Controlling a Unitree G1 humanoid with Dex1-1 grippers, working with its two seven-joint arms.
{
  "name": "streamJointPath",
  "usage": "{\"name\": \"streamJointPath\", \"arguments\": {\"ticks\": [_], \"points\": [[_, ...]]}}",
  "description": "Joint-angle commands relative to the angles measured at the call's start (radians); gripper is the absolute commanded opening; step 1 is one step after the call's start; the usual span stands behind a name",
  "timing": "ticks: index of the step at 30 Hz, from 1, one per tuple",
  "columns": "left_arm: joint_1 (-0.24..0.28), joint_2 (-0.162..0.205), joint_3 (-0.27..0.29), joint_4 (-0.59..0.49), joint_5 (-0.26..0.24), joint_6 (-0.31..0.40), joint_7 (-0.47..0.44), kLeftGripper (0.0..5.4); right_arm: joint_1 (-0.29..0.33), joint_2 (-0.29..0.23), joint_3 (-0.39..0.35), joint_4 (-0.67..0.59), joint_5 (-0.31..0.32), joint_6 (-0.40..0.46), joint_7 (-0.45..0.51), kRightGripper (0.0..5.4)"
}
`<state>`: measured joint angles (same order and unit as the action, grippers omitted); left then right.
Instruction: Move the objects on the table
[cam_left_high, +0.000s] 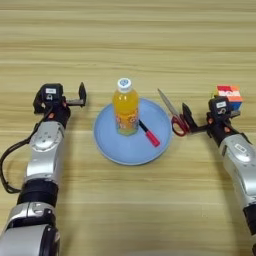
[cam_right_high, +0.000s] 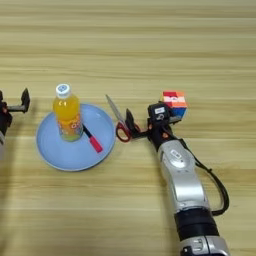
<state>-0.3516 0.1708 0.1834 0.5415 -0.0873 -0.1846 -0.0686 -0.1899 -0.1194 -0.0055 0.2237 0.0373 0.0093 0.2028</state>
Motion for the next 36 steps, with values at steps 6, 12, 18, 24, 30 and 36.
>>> {"name": "streamJointPath", "arguments": {"ticks": [6, 12, 18, 24, 30, 36], "points": [[0.019, -0.038, 0.012, -0.166, -0.093, -0.137, -0.071, 5.4, -0.022, 0.005, -0.003, 0.023, 0.002, -0.012, -0.005, 5.38], [0.063, -0.069, -0.02, -0.335, -0.147, -0.113, -0.113, 5.4, -0.025, 0.008, 0.001, 0.029, -0.004, -0.011, -0.007, 5.38], [0.147, -0.113, -0.158, -0.576, -0.119, 0.036, -0.112, 5.4, -0.029, 0.01, 0.004, 0.037, -0.009, -0.012, -0.007, 5.38], [0.21, -0.12, -0.256, -0.625, -0.086, 0.117, -0.139, 5.4, -0.031, 0.016, 0.008, 0.04, -0.013, -0.013, -0.013, 5.38], [0.237, -0.113, -0.293, -0.616, -0.051, 0.139, -0.151, 5.4, -0.031, 0.018, 0.009, 0.038, -0.014, -0.012, -0.014, 5.38], [0.245, -0.109, -0.317, -0.563, -0.021, 0.146, -0.167, 5.4, -0.029, 0.017, 0.012, 0.035, -0.013, -0.011, -0.016, 5.38]]}}
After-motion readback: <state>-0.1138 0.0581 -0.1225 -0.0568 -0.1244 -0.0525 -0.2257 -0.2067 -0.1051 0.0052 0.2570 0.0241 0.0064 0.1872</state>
